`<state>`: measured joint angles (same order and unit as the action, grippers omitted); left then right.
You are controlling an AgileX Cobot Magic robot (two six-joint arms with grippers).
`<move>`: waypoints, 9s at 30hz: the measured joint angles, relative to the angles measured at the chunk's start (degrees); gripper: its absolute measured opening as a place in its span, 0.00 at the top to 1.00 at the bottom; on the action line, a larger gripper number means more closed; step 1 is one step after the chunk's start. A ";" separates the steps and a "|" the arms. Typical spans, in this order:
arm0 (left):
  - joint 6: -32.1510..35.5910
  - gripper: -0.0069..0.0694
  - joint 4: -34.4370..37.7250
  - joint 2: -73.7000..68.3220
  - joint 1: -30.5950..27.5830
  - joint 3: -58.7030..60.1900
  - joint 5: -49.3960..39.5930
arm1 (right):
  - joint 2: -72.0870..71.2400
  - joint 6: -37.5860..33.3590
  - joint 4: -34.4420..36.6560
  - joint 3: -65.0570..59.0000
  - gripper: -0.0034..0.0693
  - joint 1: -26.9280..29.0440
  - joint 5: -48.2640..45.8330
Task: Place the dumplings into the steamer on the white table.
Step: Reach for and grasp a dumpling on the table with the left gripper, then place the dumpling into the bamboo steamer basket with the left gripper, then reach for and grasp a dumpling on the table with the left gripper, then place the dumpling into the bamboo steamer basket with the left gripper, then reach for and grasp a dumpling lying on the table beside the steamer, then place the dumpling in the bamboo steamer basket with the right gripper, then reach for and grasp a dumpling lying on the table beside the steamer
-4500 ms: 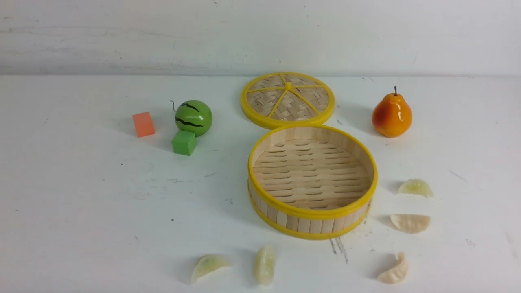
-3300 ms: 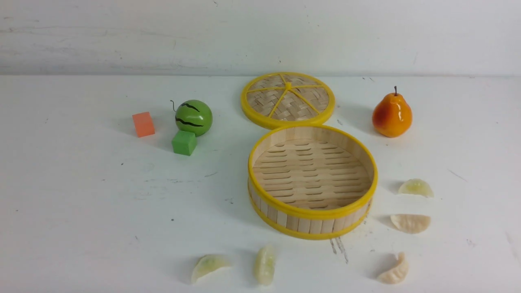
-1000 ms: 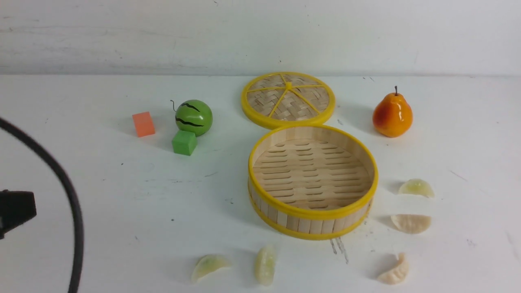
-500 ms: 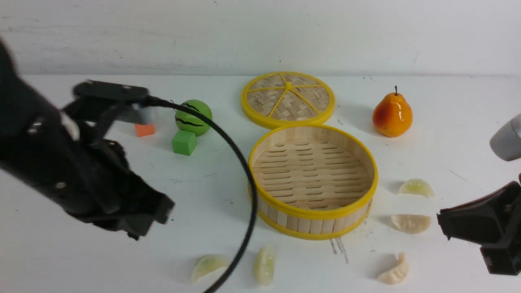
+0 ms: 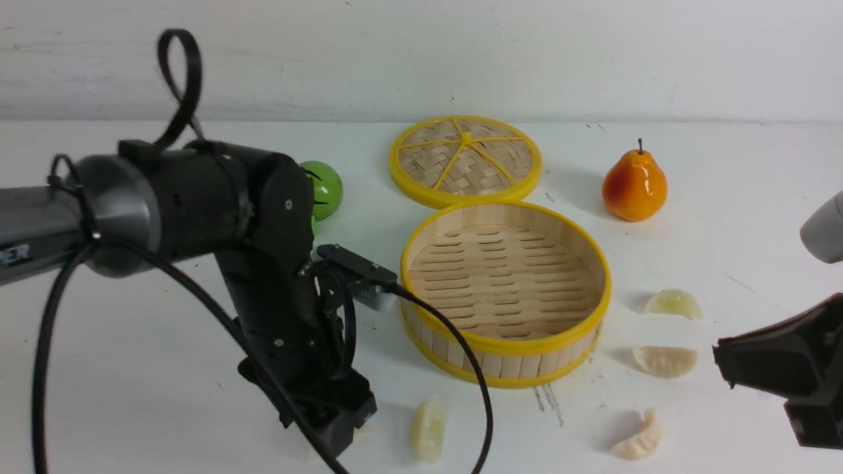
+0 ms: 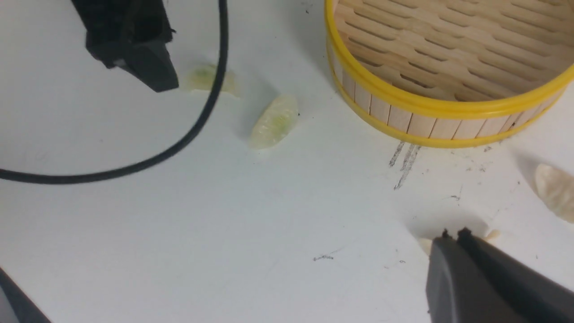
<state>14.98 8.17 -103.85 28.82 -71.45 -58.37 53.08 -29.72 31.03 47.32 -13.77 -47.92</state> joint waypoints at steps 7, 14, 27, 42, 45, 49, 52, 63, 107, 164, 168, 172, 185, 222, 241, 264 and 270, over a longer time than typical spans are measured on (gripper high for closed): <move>1.42 0.33 -0.68 -6.36 0.00 -0.07 7.41 | 0.00 0.00 0.06 0.00 0.94 0.00 0.00; -4.40 0.63 -3.62 -7.51 0.00 -1.38 7.72 | 0.00 0.00 0.00 0.00 0.94 0.00 0.05; -14.55 0.64 -1.51 -9.61 4.46 -34.96 -6.85 | -0.24 -0.04 -0.34 0.00 0.94 0.00 0.48; -26.23 0.64 -0.11 -32.19 8.43 -59.57 2.81 | -16.97 0.91 -2.26 0.00 0.92 0.00 -5.53; -28.36 0.64 -2.87 -35.06 8.79 -60.97 5.21 | -17.76 1.59 -3.80 0.00 0.92 0.00 -8.25; -31.68 0.64 -8.17 -37.23 8.61 -61.15 6.37 | -17.83 3.74 -6.40 0.00 0.91 0.00 -12.13; -32.45 0.63 -8.17 -37.64 8.53 -61.15 7.06 | -17.83 5.34 -8.46 0.00 0.91 0.00 -13.46; -32.70 0.17 -5.83 -35.82 8.59 -68.49 -5.42 | -18.02 6.45 -10.51 0.00 0.90 0.00 -13.29; -31.42 0.20 -3.16 -3.72 10.01 -3.80 12.82 | -18.07 6.45 -10.52 0.00 0.85 0.00 -8.13; -38.61 0.39 -15.51 -32.82 8.51 -54.51 2.93 | -18.07 6.45 -10.73 -2.03 0.77 0.00 -6.42; -36.60 0.33 -15.15 -32.18 7.74 -58.87 -2.34 | -16.75 7.98 -12.64 -1.37 0.77 0.00 -5.88; -30.06 0.38 -14.44 -27.75 7.88 -64.56 -9.99 | -9.96 11.96 -18.56 2.75 0.82 0.00 -5.87; -24.05 0.92 -13.85 1.97 7.56 -50.66 -12.86 | 10.68 2.66 -13.66 9.32 0.98 0.00 -11.88; -28.36 0.93 -11.66 55.76 7.56 15.23 -8.77 | 48.47 49.30 -26.84 9.91 0.53 -7.87 4.55; -28.36 0.93 -12.47 55.76 7.56 15.23 -7.14 | 46.78 35.76 -24.65 40.43 0.67 -11.83 -9.19; -28.36 0.92 -10.33 55.76 7.56 15.23 -9.60 | 76.51 36.38 -28.15 65.60 0.40 -16.62 -10.71; -28.36 0.92 -10.33 55.76 7.56 15.23 -10.56 | 72.00 29.72 -26.65 68.14 0.30 -16.62 -20.49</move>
<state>-13.38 -2.16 -48.09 36.38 -56.22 -68.93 125.08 0.00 4.38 115.47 -30.39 -68.41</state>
